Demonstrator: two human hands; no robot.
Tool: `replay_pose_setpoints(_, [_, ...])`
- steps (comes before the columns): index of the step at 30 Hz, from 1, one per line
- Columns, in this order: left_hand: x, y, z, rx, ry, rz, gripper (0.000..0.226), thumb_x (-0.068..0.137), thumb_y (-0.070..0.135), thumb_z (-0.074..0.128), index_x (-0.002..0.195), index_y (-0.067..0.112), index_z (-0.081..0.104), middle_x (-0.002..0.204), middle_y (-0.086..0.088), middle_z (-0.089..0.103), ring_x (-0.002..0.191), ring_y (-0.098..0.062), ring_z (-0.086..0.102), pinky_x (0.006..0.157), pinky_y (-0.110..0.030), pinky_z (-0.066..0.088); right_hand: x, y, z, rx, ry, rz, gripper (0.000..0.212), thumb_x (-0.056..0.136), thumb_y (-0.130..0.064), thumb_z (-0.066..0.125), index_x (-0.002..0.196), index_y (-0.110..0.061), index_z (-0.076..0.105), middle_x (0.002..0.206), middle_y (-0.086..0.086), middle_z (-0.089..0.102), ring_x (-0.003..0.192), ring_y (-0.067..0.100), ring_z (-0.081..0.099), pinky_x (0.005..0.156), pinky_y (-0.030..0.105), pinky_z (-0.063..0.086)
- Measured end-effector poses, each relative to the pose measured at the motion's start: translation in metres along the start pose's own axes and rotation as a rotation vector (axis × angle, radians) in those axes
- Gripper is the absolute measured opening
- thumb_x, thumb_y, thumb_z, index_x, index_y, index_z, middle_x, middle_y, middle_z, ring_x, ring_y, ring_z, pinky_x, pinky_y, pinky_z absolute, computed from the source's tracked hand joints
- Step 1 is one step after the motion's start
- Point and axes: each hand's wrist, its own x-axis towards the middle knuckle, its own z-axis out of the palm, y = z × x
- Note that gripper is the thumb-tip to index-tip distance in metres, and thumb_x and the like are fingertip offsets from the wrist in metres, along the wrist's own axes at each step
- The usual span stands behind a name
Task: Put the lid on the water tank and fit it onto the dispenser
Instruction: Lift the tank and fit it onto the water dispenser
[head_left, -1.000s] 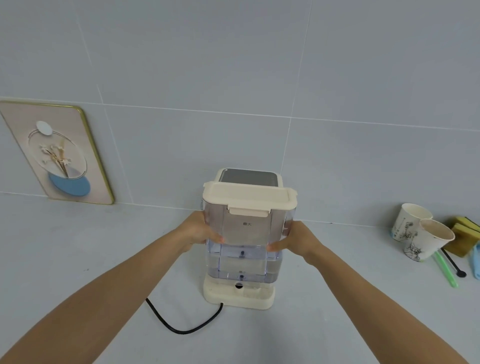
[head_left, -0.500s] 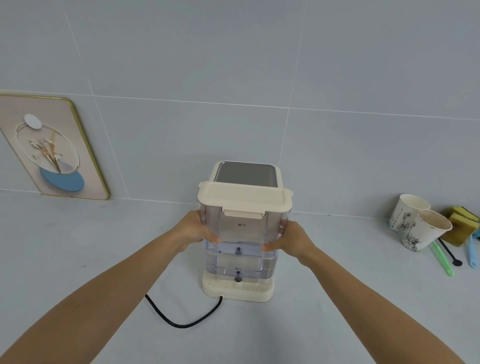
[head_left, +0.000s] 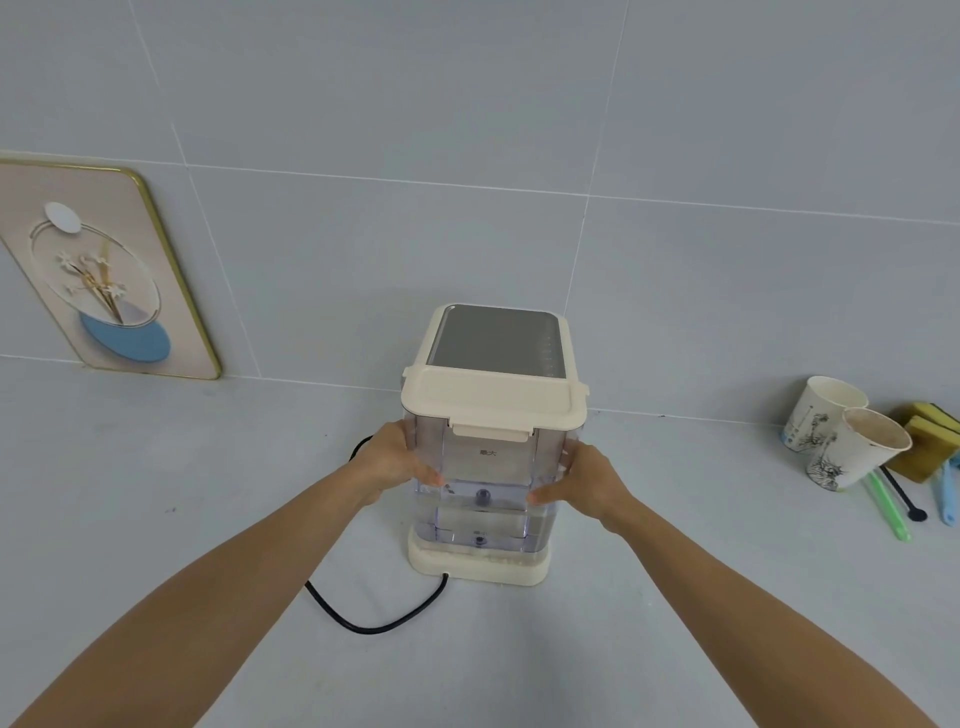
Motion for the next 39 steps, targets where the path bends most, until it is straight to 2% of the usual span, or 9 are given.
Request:
replay_pose_setpoints(6, [0.002, -0.003, 0.001, -0.003, 0.0, 0.009, 0.084, 0.055, -0.007, 0.081, 0.13, 0.007, 0.046, 0.128, -0.008, 0.053, 0.12, -0.026, 0.049, 0.105, -0.044, 0.041, 0.001, 0.003, 0.0, -0.018, 0.001, 0.007, 0.065, 0.057, -0.013, 0.084, 0.115, -0.005, 0.054, 0.119, 0.009, 0.062, 0.109, 0.028, 0.055, 0.08, 0.029, 0.042])
replay_pose_setpoints(9, [0.003, -0.004, 0.002, -0.012, -0.023, 0.015, 0.074, 0.06, -0.012, 0.077, 0.126, 0.005, 0.049, 0.113, -0.003, 0.055, 0.11, -0.022, 0.052, 0.102, -0.035, 0.042, 0.002, 0.003, 0.0, -0.027, -0.004, 0.0, 0.067, 0.058, -0.012, 0.083, 0.117, -0.006, 0.053, 0.121, 0.009, 0.061, 0.112, 0.029, 0.054, 0.084, 0.031, 0.044])
replay_pose_setpoints(11, [0.005, -0.005, 0.003, -0.009, -0.026, 0.019, 0.07, 0.061, -0.013, 0.076, 0.124, 0.005, 0.051, 0.108, -0.003, 0.056, 0.106, -0.022, 0.053, 0.098, -0.035, 0.043, 0.002, 0.004, 0.0, -0.038, -0.012, -0.003, 0.07, 0.058, -0.012, 0.083, 0.12, -0.007, 0.052, 0.124, 0.009, 0.059, 0.114, 0.029, 0.053, 0.089, 0.033, 0.045])
replay_pose_setpoints(14, [0.006, -0.006, 0.003, 0.002, -0.027, 0.017, 0.072, 0.061, -0.011, 0.077, 0.125, 0.005, 0.049, 0.113, -0.004, 0.055, 0.112, -0.022, 0.05, 0.102, -0.036, 0.042, 0.002, 0.004, 0.0, -0.044, -0.014, -0.002, 0.069, 0.059, -0.013, 0.083, 0.121, -0.007, 0.051, 0.125, 0.009, 0.059, 0.114, 0.028, 0.053, 0.091, 0.034, 0.045])
replay_pose_setpoints(18, [0.007, -0.007, 0.002, 0.005, -0.033, 0.027, 0.078, 0.059, -0.01, 0.078, 0.129, 0.006, 0.046, 0.127, -0.01, 0.055, 0.122, -0.025, 0.048, 0.106, -0.041, 0.04, 0.001, 0.004, 0.0, -0.03, -0.017, 0.004, 0.069, 0.06, -0.012, 0.082, 0.121, -0.007, 0.05, 0.126, 0.009, 0.058, 0.115, 0.028, 0.053, 0.086, 0.03, 0.044])
replay_pose_setpoints(23, [0.009, -0.01, 0.002, 0.005, -0.043, 0.045, 0.073, 0.062, -0.009, 0.077, 0.128, 0.005, 0.048, 0.123, -0.006, 0.056, 0.115, -0.019, 0.049, 0.102, -0.035, 0.04, 0.001, 0.005, 0.002, -0.027, -0.012, 0.012, 0.068, 0.059, -0.013, 0.082, 0.119, -0.006, 0.052, 0.123, 0.01, 0.06, 0.11, 0.028, 0.054, 0.085, 0.031, 0.044])
replay_pose_setpoints(32, [0.007, -0.016, 0.002, 0.007, -0.059, 0.048, 0.076, 0.065, -0.005, 0.077, 0.132, 0.008, 0.044, 0.136, -0.006, 0.052, 0.129, -0.021, 0.043, 0.11, -0.042, 0.035, -0.001, 0.006, 0.005, -0.035, -0.012, 0.019, 0.063, 0.062, -0.014, 0.081, 0.117, -0.005, 0.052, 0.121, 0.011, 0.059, 0.1, 0.024, 0.052, 0.082, 0.03, 0.044])
replay_pose_setpoints(36, [0.005, -0.016, 0.003, 0.002, -0.071, 0.053, 0.071, 0.067, -0.007, 0.074, 0.131, 0.007, 0.045, 0.126, -0.002, 0.054, 0.123, -0.02, 0.047, 0.106, -0.035, 0.037, -0.001, 0.006, 0.005, -0.046, -0.011, 0.018, 0.063, 0.062, -0.014, 0.081, 0.117, -0.004, 0.052, 0.121, 0.011, 0.059, 0.098, 0.024, 0.051, 0.08, 0.03, 0.042])
replay_pose_setpoints(39, [0.003, -0.015, 0.004, 0.006, -0.07, 0.06, 0.072, 0.067, -0.006, 0.075, 0.131, 0.006, 0.044, 0.133, -0.007, 0.053, 0.125, -0.021, 0.046, 0.109, -0.038, 0.036, -0.002, 0.005, 0.005, -0.054, -0.013, 0.029, 0.062, 0.061, -0.015, 0.081, 0.115, -0.004, 0.052, 0.117, 0.011, 0.06, 0.097, 0.024, 0.052, 0.078, 0.03, 0.041])
